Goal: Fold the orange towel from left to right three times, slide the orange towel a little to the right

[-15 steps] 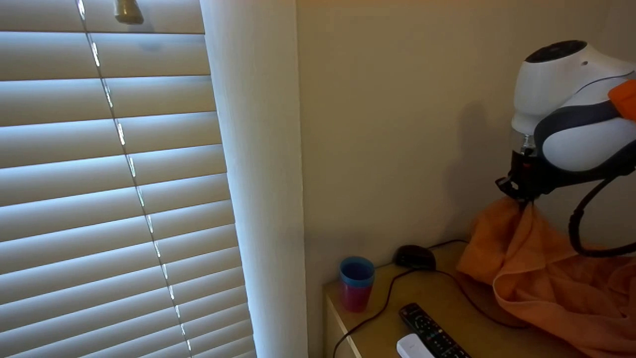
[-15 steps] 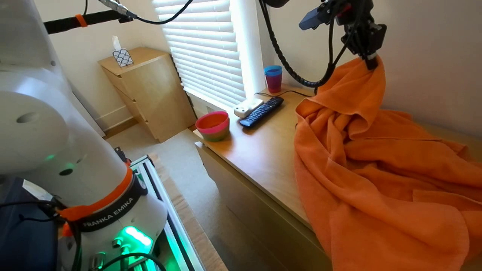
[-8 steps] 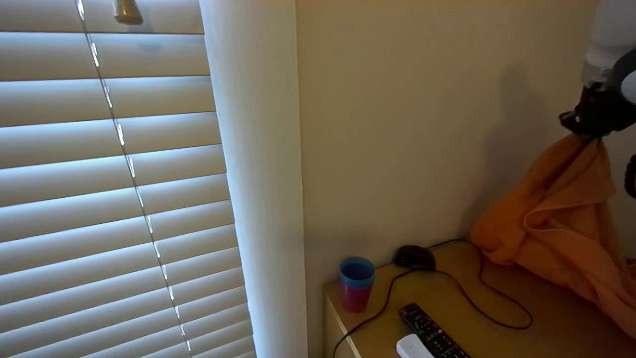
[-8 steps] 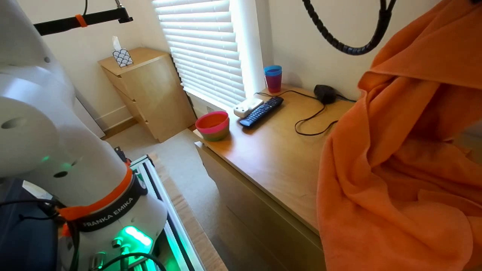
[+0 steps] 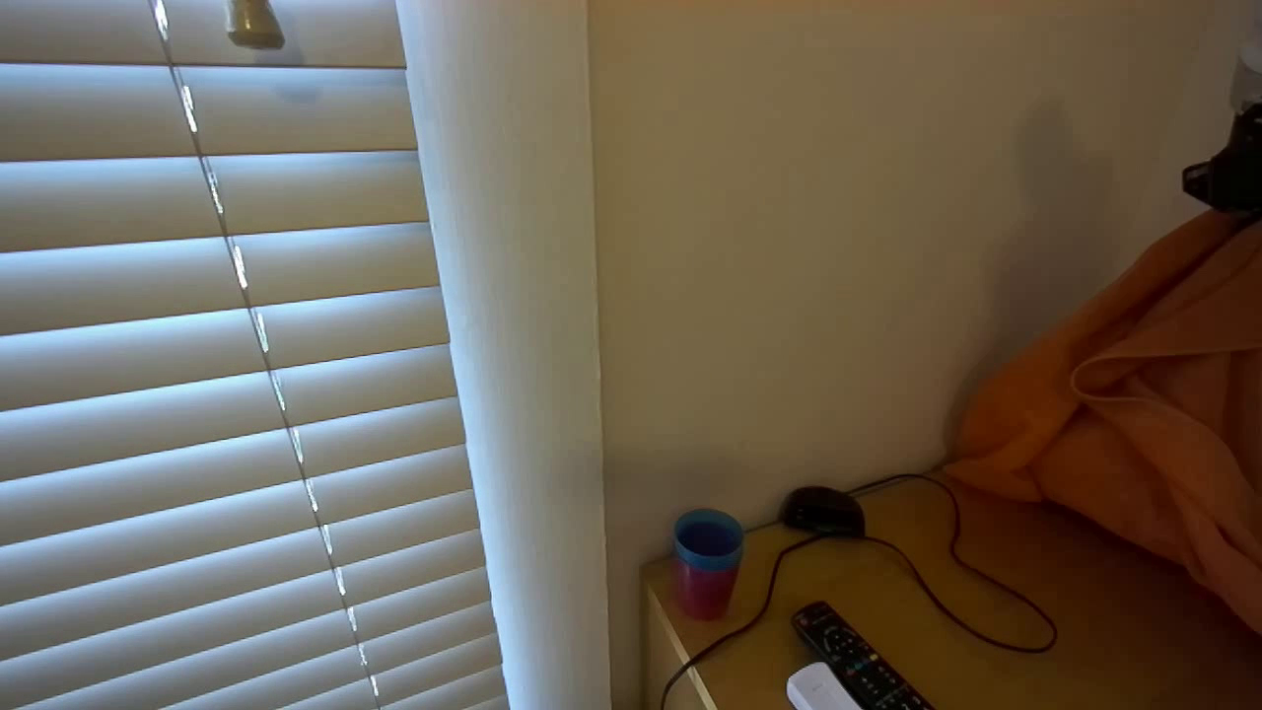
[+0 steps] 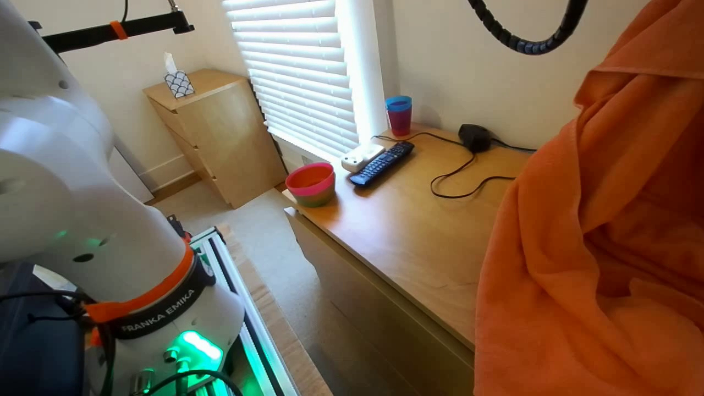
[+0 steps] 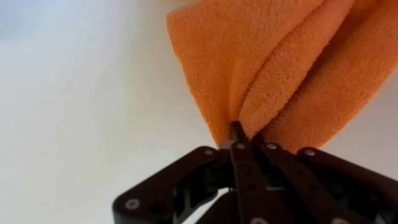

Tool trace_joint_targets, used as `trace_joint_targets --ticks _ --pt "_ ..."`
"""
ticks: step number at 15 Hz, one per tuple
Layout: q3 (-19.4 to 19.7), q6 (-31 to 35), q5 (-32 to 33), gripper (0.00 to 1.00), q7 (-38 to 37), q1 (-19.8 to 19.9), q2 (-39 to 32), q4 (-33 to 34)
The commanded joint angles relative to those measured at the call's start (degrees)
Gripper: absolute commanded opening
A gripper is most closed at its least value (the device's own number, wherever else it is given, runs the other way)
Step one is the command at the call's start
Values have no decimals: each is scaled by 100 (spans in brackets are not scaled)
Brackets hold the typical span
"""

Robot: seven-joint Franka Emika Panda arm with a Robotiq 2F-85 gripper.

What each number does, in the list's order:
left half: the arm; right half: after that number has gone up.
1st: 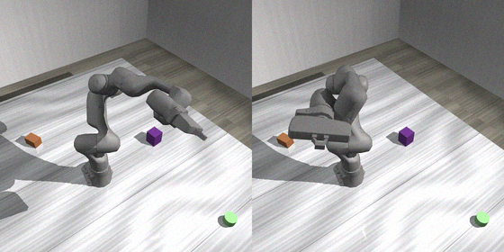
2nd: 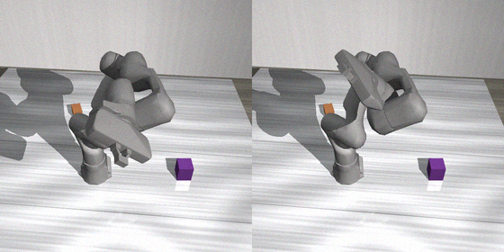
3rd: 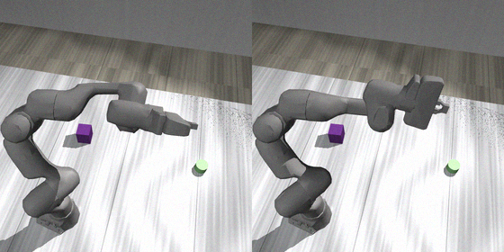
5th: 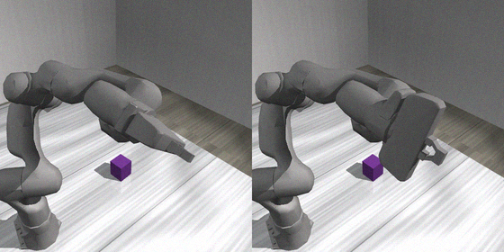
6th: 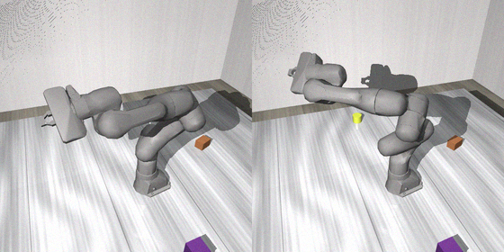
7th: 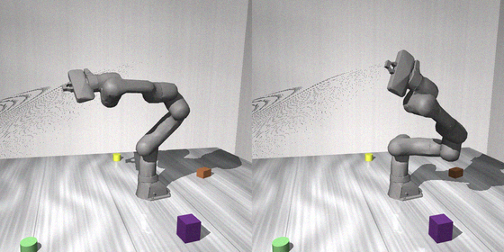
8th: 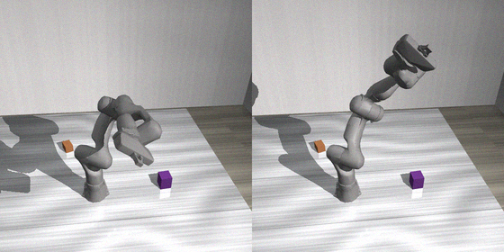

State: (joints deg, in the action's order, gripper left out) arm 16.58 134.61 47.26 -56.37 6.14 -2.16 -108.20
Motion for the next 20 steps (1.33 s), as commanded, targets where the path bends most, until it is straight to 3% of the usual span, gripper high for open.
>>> trace_joint_targets --ticks 1,2,4,10,13,14,15,16,20 --pt "29 -161 1240 1 -919 382 160 -29" --pt "43 -325 1483 1 -1041 472 217 -92" --pt "22 -611 1408 1 -523 614 299 -426" --pt "-88 -805 66 1 1033 700 517 -1460" --pt "-124 -1551 -449 1 1800 714 445 -1453" --pt "-130 -1900 -586 21 2027 721 431 -1393" --pt "-127 -2262 -701 23 2274 730 405 -1303" --pt "-122 -2580 -739 36 2426 740 391 -1206" --pt "-124 -3451 -1414 68 3210 748 362 -762"
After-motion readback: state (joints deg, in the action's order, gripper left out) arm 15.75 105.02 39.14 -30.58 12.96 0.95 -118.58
